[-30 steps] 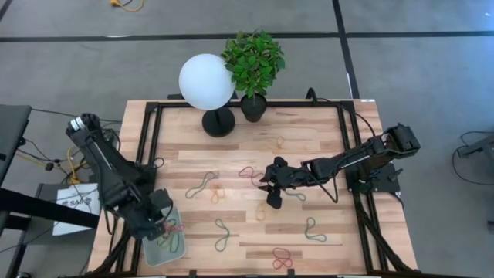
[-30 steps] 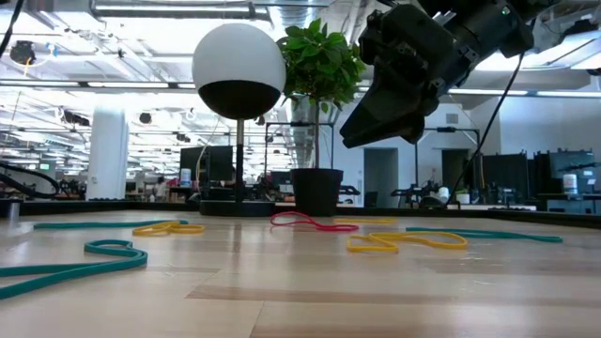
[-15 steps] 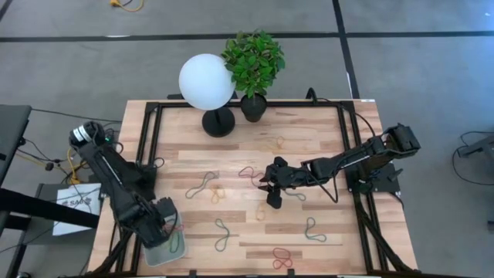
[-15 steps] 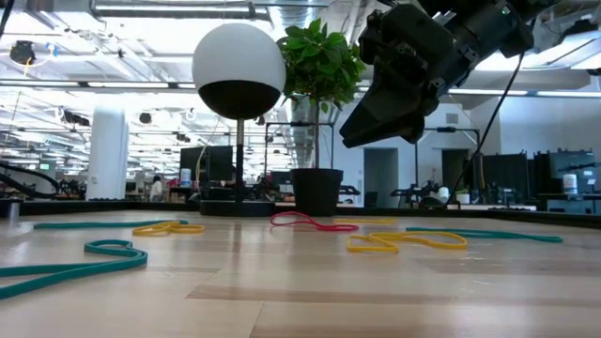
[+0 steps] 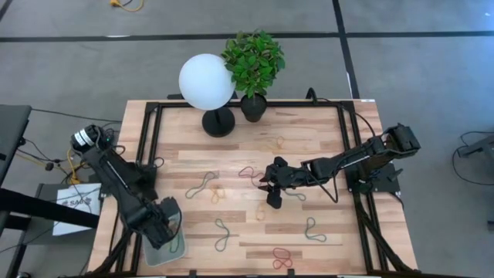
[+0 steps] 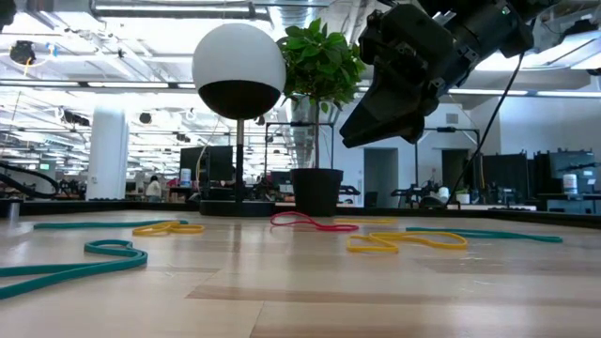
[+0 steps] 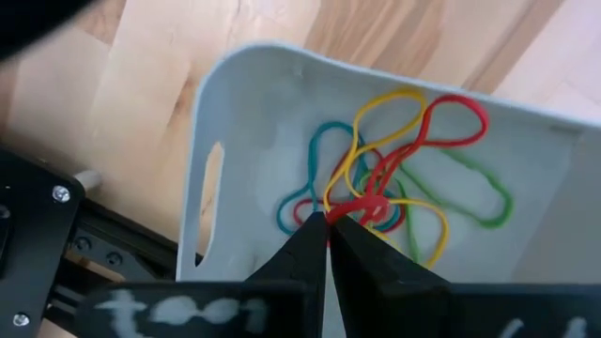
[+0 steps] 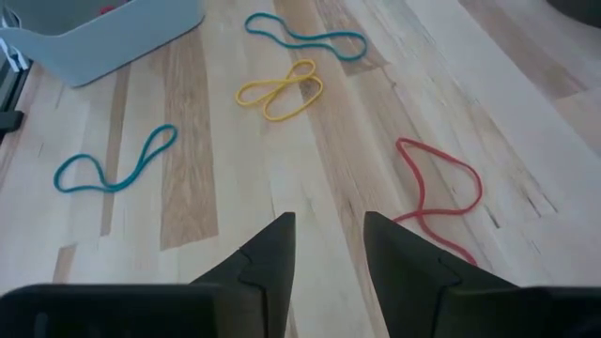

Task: Pick and place items into bin
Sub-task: Put the red rubber band into the gray bin

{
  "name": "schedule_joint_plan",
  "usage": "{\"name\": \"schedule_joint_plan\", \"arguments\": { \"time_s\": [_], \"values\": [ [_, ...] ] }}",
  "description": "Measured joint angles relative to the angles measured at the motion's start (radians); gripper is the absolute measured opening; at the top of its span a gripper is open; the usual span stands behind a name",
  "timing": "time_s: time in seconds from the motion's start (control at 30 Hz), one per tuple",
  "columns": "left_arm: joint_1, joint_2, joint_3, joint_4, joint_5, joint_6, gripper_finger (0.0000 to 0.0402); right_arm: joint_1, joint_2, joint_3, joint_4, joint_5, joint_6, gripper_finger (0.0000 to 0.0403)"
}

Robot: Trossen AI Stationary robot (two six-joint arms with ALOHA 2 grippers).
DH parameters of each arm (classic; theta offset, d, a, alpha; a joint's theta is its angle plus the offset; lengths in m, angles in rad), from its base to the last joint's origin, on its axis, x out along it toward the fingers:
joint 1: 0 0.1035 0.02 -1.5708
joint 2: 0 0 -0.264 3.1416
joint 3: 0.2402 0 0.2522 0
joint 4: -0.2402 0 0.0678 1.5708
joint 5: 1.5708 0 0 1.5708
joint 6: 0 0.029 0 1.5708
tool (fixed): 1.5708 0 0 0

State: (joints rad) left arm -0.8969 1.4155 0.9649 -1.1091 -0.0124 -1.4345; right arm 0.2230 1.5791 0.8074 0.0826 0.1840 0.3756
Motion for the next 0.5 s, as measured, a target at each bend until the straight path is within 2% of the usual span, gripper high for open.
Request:
{"name": "schedule_joint_plan", "arguments": {
  "time_s": [0.37, 0.5],
  "values": [
    [0.053, 0.000, 0.000, -0.002, 0.007, 0.008, 0.0005, 0.000, 0.000, 0.000, 0.000, 0.000, 0.000, 0.0122],
    [0.068, 0.000, 0.000, -0.041, 0.007, 0.027, 0.0020, 0.000, 0.000, 0.000, 0.000, 0.000, 0.000, 0.0122]
  ]
}}
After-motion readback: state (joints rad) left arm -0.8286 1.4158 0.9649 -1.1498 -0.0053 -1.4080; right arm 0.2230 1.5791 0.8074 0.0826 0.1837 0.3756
